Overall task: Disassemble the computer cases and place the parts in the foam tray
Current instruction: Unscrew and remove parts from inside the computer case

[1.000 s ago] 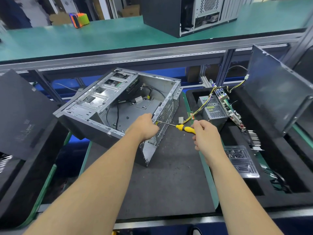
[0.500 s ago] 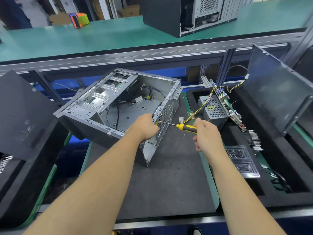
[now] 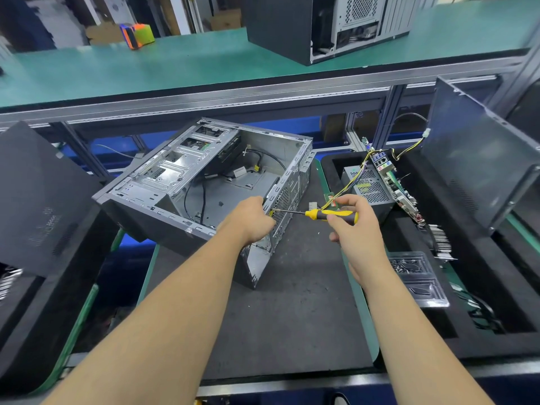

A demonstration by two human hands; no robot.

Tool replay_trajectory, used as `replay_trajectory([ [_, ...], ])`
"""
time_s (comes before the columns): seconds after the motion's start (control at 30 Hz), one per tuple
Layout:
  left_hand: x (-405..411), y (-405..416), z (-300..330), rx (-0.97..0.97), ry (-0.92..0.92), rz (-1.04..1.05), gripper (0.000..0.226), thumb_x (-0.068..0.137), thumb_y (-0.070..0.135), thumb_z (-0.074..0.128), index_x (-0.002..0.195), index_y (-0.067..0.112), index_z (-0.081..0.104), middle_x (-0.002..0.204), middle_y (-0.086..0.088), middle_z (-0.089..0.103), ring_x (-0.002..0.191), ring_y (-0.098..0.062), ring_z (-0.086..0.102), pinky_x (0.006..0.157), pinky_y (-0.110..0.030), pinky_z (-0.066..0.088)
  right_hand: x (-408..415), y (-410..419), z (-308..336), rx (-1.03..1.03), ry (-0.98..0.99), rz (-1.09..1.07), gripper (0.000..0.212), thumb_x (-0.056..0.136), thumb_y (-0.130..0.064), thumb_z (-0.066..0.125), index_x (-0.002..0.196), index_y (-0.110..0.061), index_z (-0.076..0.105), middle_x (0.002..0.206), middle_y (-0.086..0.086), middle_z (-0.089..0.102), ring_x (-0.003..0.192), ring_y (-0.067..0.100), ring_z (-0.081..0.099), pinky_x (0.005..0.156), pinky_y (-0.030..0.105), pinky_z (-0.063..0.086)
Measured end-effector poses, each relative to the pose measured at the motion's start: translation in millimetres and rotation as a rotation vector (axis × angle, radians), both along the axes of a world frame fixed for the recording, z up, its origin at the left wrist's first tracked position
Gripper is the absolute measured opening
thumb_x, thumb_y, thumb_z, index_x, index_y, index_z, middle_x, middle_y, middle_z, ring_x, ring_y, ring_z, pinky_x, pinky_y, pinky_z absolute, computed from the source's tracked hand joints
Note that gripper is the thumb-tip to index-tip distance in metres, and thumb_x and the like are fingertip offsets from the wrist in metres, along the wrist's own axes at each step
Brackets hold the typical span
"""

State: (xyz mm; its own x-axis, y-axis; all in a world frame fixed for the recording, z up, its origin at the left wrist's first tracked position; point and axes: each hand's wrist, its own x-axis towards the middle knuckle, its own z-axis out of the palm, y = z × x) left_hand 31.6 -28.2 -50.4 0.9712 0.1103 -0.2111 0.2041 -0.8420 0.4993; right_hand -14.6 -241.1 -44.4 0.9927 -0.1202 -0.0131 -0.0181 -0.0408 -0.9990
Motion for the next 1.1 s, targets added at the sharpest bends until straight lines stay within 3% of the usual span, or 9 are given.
replay_trajectory([
  [0.07, -0.2, 0.0, -0.4, -0.003, 0.000, 0.003, 0.009, 0.086, 0.021, 0.058, 0.089, 0.020, 0.049, 0.090, -0.007, 0.062, 0.080, -0.029, 0.070, 0.064, -0.038, 0.054, 1.2, 1.1, 1.2, -0.001, 0.046, -0.018, 0.002, 0.099, -0.031, 0.057, 0.099, -0.029, 0.056, 0.090, -0.006, 0.064, 0.053, 0.002, 0.055, 0.057, 0.031, 0.051],
  [0.13, -0.7, 0.1, -0.6, -0.006, 0.000, 0.005, 0.009, 0.086, 0.021, 0.058, 0.088, 0.020, 0.049, 0.090, -0.007, 0.062, 0.080, -0.029, 0.070, 0.062, -0.036, 0.051, 1.7, 0.8, 1.2, -0.124, 0.088, -0.032, 0.025, 0.102, -0.044, 0.044, 0.088, -0.027, 0.056, 0.076, -0.003, 0.061, 0.047, 0.005, 0.052, 0.050, 0.030, 0.045],
  [0.27, -0.7, 0.1, -0.5, -0.004, 0.005, 0.004, 0.010, 0.086, 0.021, 0.058, 0.087, 0.020, 0.048, 0.090, -0.006, 0.061, 0.081, -0.029, 0.070, 0.061, -0.033, 0.048, 3.0, -3.6, -1.3, -0.225, 0.017, -0.020, 0.033, 0.101, -0.030, 0.047, 0.069, -0.026, 0.051, 0.063, -0.004, 0.050, 0.063, 0.022, 0.046, 0.063, 0.037, 0.040],
  [0.4, -0.7, -0.1, 0.8, -0.008, 0.008, -0.001, 0.010, 0.088, 0.021, 0.058, 0.088, 0.018, 0.048, 0.091, -0.008, 0.061, 0.082, -0.030, 0.070, 0.063, -0.036, 0.051, 0.1, -4.1, 2.4, -0.177, -0.058, 0.015, 0.017, 0.097, -0.012, 0.055, 0.092, -0.027, 0.059, 0.081, -0.018, 0.063, 0.074, 0.007, 0.058, 0.071, 0.036, 0.049],
  [0.53, -1.0, -1.6, 1.6, -0.008, 0.011, -0.007, 0.009, 0.089, 0.019, 0.058, 0.090, 0.018, 0.049, 0.093, -0.009, 0.062, 0.082, -0.031, 0.070, 0.062, -0.036, 0.051, -3.1, -9.7, 1.1, -0.136, -0.077, 0.050, 0.037, 0.091, 0.001, 0.059, 0.097, -0.036, 0.057, 0.083, -0.019, 0.066, 0.066, 0.011, 0.057, 0.069, 0.033, 0.050],
  [0.7, -2.3, -1.9, 3.4, -0.016, 0.003, -0.004, 0.008, 0.089, 0.019, 0.058, 0.090, 0.019, 0.050, 0.091, -0.008, 0.063, 0.081, -0.030, 0.070, 0.064, -0.037, 0.054, -1.1, -1.6, 2.4, 0.037, 0.065, 0.039, 0.008, 0.098, -0.025, 0.059, 0.096, -0.033, 0.058, 0.093, -0.001, 0.058, 0.066, 0.009, 0.058, 0.054, 0.028, 0.054],
  [0.8, -2.8, -1.9, 4.1, -0.016, 0.007, -0.004, 0.007, 0.088, 0.020, 0.058, 0.091, 0.018, 0.051, 0.092, -0.008, 0.063, 0.082, -0.030, 0.070, 0.068, -0.042, 0.058, 0.3, -1.6, -2.0, -0.085, 0.180, 0.001, 0.030, 0.101, -0.039, 0.043, 0.081, -0.025, 0.059, 0.069, 0.001, 0.057, 0.052, 0.016, 0.046, 0.043, 0.026, 0.043],
  [0.9, -2.9, -2.2, 4.7, -0.015, 0.010, -0.003, 0.008, 0.088, 0.020, 0.057, 0.093, 0.017, 0.052, 0.093, -0.009, 0.064, 0.082, -0.030, 0.070, 0.071, -0.044, 0.058, -0.2, -2.5, -5.9, -0.148, 0.078, -0.004, 0.028, 0.098, -0.028, 0.047, 0.074, -0.021, 0.058, 0.055, -0.009, 0.050, 0.053, 0.017, 0.042, 0.047, 0.029, 0.038],
  [1.1, -3.4, -2.5, 5.4, -0.006, 0.012, -0.002, 0.009, 0.088, 0.021, 0.057, 0.089, 0.018, 0.049, 0.092, -0.009, 0.062, 0.082, -0.030, 0.070, 0.068, -0.041, 0.056, -3.0, -3.0, -2.6, -0.089, -0.078, -0.017, 0.026, 0.095, -0.004, 0.059, 0.092, -0.030, 0.061, 0.076, -0.021, 0.067, 0.055, 0.006, 0.057, 0.058, 0.021, 0.050],
])
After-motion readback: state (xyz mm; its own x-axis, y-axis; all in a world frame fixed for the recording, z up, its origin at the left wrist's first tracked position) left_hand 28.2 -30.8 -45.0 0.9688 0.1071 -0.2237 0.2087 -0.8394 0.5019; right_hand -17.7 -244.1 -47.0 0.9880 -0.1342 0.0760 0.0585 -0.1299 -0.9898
